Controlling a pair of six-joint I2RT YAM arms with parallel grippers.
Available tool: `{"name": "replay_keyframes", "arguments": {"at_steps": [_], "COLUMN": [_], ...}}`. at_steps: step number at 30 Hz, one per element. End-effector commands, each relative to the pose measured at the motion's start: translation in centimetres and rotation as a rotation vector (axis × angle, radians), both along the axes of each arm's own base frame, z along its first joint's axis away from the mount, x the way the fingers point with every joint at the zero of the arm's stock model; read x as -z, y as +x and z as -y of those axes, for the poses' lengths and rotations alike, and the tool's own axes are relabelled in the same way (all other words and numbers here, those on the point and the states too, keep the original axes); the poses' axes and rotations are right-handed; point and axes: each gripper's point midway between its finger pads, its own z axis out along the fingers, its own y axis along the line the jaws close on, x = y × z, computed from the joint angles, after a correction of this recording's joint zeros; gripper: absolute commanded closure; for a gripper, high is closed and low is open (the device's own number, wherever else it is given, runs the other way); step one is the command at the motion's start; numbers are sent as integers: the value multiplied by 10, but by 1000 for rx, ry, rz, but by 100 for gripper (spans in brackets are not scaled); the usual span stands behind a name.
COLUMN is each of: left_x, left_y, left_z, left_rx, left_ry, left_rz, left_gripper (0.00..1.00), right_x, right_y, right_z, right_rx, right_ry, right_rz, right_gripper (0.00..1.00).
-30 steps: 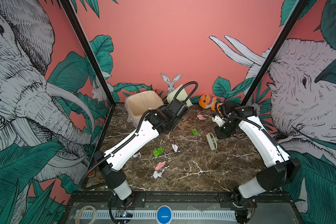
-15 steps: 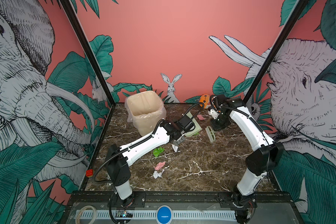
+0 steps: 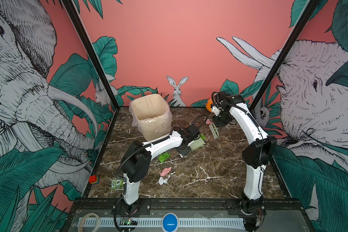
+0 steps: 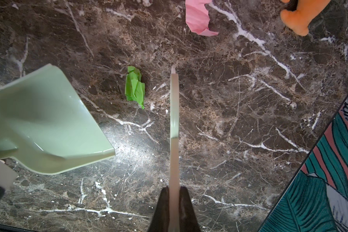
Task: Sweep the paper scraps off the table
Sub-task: 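Lower the empty dustpan toward another green scrap while the right gripper moves the brush there, then sweep the green scrap into the dustpan with the brush in the right gripper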
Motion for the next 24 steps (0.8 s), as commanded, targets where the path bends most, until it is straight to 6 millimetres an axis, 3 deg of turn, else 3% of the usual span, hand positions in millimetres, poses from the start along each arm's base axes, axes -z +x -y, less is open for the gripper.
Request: {"name": "replay_keyframes", "arguments": {"at_steps": [1, 14, 24], "left_x": [1, 23, 32], "left_y": [2, 3, 15], "left_z": [2, -10, -7], "left_rx": [-3, 48, 36], "left_ry": [-45, 63, 62], "left_rz": [-40, -140, -169], "left_gripper": [89, 89, 89], "right_x": [3, 26, 32], "right_y": [-3, 11, 13], "right_z": [0, -22, -23], "right_rx": [-28, -65, -75], "right_ry": [-54, -87, -98], "right_rz": [-31, -57, -67], "right_gripper": [100, 100, 100]}}
